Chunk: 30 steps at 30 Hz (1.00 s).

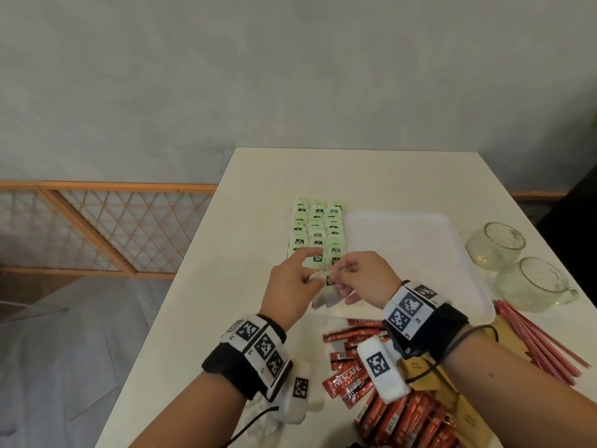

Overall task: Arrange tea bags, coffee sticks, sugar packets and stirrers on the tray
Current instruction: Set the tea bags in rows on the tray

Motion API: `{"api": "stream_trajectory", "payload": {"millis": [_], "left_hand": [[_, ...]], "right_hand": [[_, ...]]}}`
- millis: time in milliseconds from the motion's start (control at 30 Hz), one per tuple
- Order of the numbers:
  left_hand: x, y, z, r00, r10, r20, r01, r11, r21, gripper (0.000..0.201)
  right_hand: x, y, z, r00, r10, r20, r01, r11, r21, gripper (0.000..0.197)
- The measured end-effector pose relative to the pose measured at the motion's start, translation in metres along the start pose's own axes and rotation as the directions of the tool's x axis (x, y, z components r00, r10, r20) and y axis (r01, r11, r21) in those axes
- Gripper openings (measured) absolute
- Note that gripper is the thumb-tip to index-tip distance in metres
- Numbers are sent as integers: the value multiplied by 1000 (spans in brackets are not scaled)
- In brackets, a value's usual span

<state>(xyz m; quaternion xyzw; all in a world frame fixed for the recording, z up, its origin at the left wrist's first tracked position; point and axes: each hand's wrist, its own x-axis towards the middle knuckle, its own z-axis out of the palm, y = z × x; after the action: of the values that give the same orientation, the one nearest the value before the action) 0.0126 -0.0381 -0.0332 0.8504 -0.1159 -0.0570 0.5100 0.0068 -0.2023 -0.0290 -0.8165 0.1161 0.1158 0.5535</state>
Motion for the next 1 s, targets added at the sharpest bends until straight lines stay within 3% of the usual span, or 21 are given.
{"api": "stream_trajectory", "payload": {"millis": [133, 233, 367, 567, 733, 867, 1000], "left_hand": [[5, -17, -14, 994, -83, -65, 81, 996, -35, 25], [12, -24, -28, 985, -135, -103, 127, 989, -79, 24], [18, -26, -39, 976, -203, -81, 182, 961, -210, 20], [24, -29, -42, 954, -296, -56, 253, 887, -386, 22], [25, -23, -36, 924, -379, -47, 311, 817, -485, 28], [26, -13, -26, 925, -378, -38, 313, 815, -487, 32], [24, -5, -17, 936, -351, -32, 293, 825, -483, 33]], "right_hand": [[15, 11, -2, 999, 35, 14, -30, 971, -236, 9], [27, 14, 0, 999, -39, -20, 30, 945, -327, 8], [39, 10, 9, 989, -147, -21, 127, 914, -385, 9], [53, 2, 13, 985, -165, -57, 117, 866, -486, 11], [49, -3, 13, 979, -187, -82, 135, 891, -433, 17], [29, -10, 22, 961, -274, -42, 250, 922, -297, 31], [19, -9, 30, 951, -309, -11, 290, 903, -318, 26]]}}
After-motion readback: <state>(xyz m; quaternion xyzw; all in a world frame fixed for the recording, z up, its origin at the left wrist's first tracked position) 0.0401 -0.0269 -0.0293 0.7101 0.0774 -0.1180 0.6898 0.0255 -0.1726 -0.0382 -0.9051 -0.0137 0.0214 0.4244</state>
